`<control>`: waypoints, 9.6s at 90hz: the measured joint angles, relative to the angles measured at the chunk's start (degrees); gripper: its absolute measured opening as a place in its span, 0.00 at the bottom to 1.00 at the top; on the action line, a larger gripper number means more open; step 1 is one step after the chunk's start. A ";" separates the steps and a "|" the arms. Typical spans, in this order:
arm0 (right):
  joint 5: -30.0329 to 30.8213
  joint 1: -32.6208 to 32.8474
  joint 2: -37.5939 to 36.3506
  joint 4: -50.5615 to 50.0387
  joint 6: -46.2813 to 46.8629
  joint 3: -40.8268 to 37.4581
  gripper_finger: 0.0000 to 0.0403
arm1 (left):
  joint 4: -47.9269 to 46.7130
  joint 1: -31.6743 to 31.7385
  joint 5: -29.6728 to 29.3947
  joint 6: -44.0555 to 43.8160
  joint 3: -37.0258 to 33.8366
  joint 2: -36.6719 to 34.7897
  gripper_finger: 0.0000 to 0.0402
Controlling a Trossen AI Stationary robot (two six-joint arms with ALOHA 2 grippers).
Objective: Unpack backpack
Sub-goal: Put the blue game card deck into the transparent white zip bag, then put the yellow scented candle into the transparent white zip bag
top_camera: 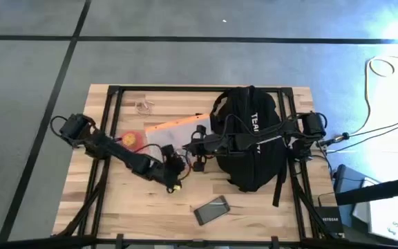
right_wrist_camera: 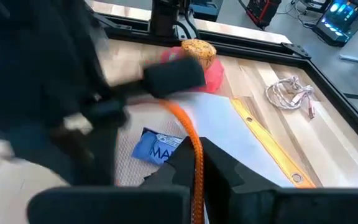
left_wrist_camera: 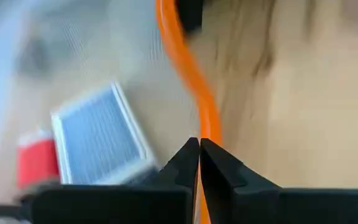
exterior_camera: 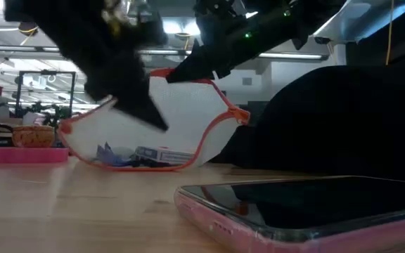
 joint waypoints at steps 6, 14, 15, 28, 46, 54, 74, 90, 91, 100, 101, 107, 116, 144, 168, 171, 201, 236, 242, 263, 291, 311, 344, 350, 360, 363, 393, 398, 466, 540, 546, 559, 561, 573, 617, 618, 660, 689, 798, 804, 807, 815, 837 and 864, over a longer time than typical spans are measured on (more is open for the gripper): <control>0.00 -0.02 0.00 0.00 -0.02 0.00 0.00 | -2.63 1.27 2.98 -1.62 -0.04 1.02 0.00; 0.00 -0.04 0.00 0.00 -0.02 0.00 0.00 | -2.56 3.16 4.95 -3.75 0.01 2.44 0.00; 0.00 -0.04 0.00 0.00 -0.02 0.00 0.00 | -2.49 3.37 5.00 -3.96 0.01 2.63 0.00; 0.02 -0.07 0.00 0.00 -0.02 0.00 0.00 | -1.75 5.75 3.67 -4.46 0.01 4.58 0.00; 0.26 -0.13 0.00 -0.97 -0.01 -0.04 0.00 | -1.92 8.56 1.95 -4.78 0.03 6.28 0.00; 0.61 -0.15 0.00 -1.46 0.00 -0.04 0.00 | -1.58 9.18 0.66 -5.82 0.07 6.88 0.00; 0.57 -0.13 0.00 -1.60 0.07 -0.04 0.00 | -2.25 9.46 -5.32 -7.70 -0.02 7.37 0.00; 0.55 -0.13 0.00 -1.55 0.16 -0.04 0.00 | -2.70 9.48 -10.12 -9.10 -0.04 7.37 0.00; 0.55 -0.11 0.00 -1.55 0.16 -0.04 0.00 | -2.72 9.48 -10.46 -9.25 -0.04 7.39 0.00; 0.52 -0.11 0.00 -1.51 0.18 -0.04 0.00 | -2.53 9.24 -12.52 -10.44 -0.04 7.44 0.00; 0.52 -0.11 0.00 -1.50 0.18 -0.04 0.00 | -2.43 9.16 -12.60 -10.45 -0.04 7.44 0.00; 0.07 -0.04 0.00 -1.64 0.25 -0.04 0.00 | -1.65 8.19 -11.81 -9.24 -0.17 7.13 0.00; -1.11 0.17 -0.02 -2.27 0.35 -0.04 0.00 | -2.23 5.58 -4.01 -6.06 -0.30 4.96 0.00; -1.33 0.04 -0.04 -3.52 0.48 0.00 0.00 | -14.80 -4.15 -4.20 -15.94 0.01 -10.31 0.07; -0.56 0.01 -0.04 -2.98 0.46 0.00 0.00 | -54.97 -8.60 -4.64 -39.23 0.03 -24.95 0.30; -0.50 0.02 -0.04 -2.99 0.44 0.00 0.00 | -60.42 -9.08 -3.85 -43.04 -0.05 -25.73 0.34; -0.46 0.00 -0.03 -2.95 0.22 0.00 0.00 | -69.00 -8.21 1.18 -52.18 -0.13 -32.23 0.70; -0.46 -0.04 -0.02 -2.94 0.18 0.00 0.00 | -60.42 8.66 10.45 -38.43 -7.31 -44.13 0.82; -0.48 -0.04 -0.02 -2.93 0.18 0.00 0.00 | -60.20 12.23 11.99 -38.75 -8.05 -44.58 0.82; -0.50 -0.04 -0.02 -2.94 0.26 0.00 0.00 | -57.93 22.19 18.76 -41.51 -11.75 -41.27 0.82; -0.56 -0.04 -0.02 -3.06 0.22 0.00 0.00 | -55.81 30.53 19.98 -34.13 -12.10 -35.28 0.82; -0.59 -0.04 -0.02 -3.08 0.22 0.00 0.00 | -56.09 32.10 20.23 -32.42 -12.10 -32.33 0.82; -0.70 -0.04 -0.02 -3.30 0.20 0.00 0.00 | -55.82 31.82 25.11 -31.31 -12.10 -27.87 0.82; -0.92 -0.04 -0.02 -3.45 0.20 0.00 0.00 | -55.27 31.82 25.11 -30.10 -12.10 -27.54 0.82; -0.92 -0.04 -0.02 -3.45 0.20 0.00 0.00 | -53.66 31.82 25.50 -27.47 -12.10 -27.51 0.82; -0.92 -0.04 -0.02 -3.45 0.20 0.00 0.00 | -53.44 31.82 25.64 -27.28 -12.10 -27.51 0.82; -0.98 -0.04 -0.02 -3.44 0.20 0.00 0.00 | -52.90 31.97 25.70 -28.64 -12.10 -27.51 0.81; -1.00 -0.04 -0.02 -3.45 0.20 0.00 0.00 | -52.86 31.85 25.84 -28.40 -12.10 -27.51 0.79; -1.15 -0.04 -0.02 -3.45 0.50 -0.02 0.00 | -45.93 30.96 29.52 -26.76 -16.65 -29.28 0.78; -1.55 -0.04 0.00 -3.50 0.66 -0.02 0.00 | -46.62 30.99 27.73 -25.77 -15.62 -29.33 0.71; -1.57 -0.04 0.00 -3.50 0.66 -0.02 0.00 | -47.18 30.99 26.57 -25.00 -14.00 -29.22 0.71; -1.56 -0.04 0.00 -3.48 0.66 -0.02 0.00 | -48.61 30.99 23.87 -22.62 -9.06 -29.31 0.72; -1.55 -0.04 0.00 -3.48 0.66 -0.02 0.00 | -48.80 30.91 23.54 -22.40 -8.30 -29.31 0.72; -1.55 -0.04 0.00 -3.50 0.67 -0.02 0.00 | -48.95 29.39 21.92 -20.70 -3.57 -29.31 0.72; 0.90 -0.02 0.00 -3.04 0.66 -0.02 0.00 | -24.82 7.35 23.68 -5.03 10.45 -28.85 0.72; 0.91 -0.02 0.00 -3.04 0.66 -0.02 0.00 | -23.56 6.68 23.80 -4.52 10.45 -28.68 0.72; 1.05 -0.04 0.00 -2.87 0.66 -0.02 0.00 | -9.72 -3.96 24.75 -1.18 10.45 -11.57 0.72; 1.05 -0.04 0.00 -2.58 0.66 -0.02 0.00 | -10.87 1.24 26.14 -1.47 10.43 -2.02 0.72; 1.09 -0.09 0.07 -2.64 0.88 -0.02 0.00 | -15.07 11.03 3.54 -11.79 1.01 -0.02 0.72; 1.07 -0.09 0.07 -2.67 0.88 -0.02 0.00 | -14.94 11.03 3.54 -11.67 0.99 -0.02 0.72; 1.07 -0.09 0.07 -2.67 0.88 -0.02 0.00 | -14.72 11.04 3.53 -11.70 0.99 -0.02 0.73; 1.05 -0.07 0.07 -2.69 0.88 -0.02 0.00 | -13.66 11.05 4.48 -11.12 0.91 0.00 0.77; 1.03 -0.02 0.07 -2.67 0.88 -0.02 0.00 | -12.18 11.05 5.86 -9.33 0.90 0.05 0.93; 1.01 0.03 0.06 -2.81 0.83 -0.02 0.00 | -11.25 9.16 1.38 -4.47 0.90 0.04 0.96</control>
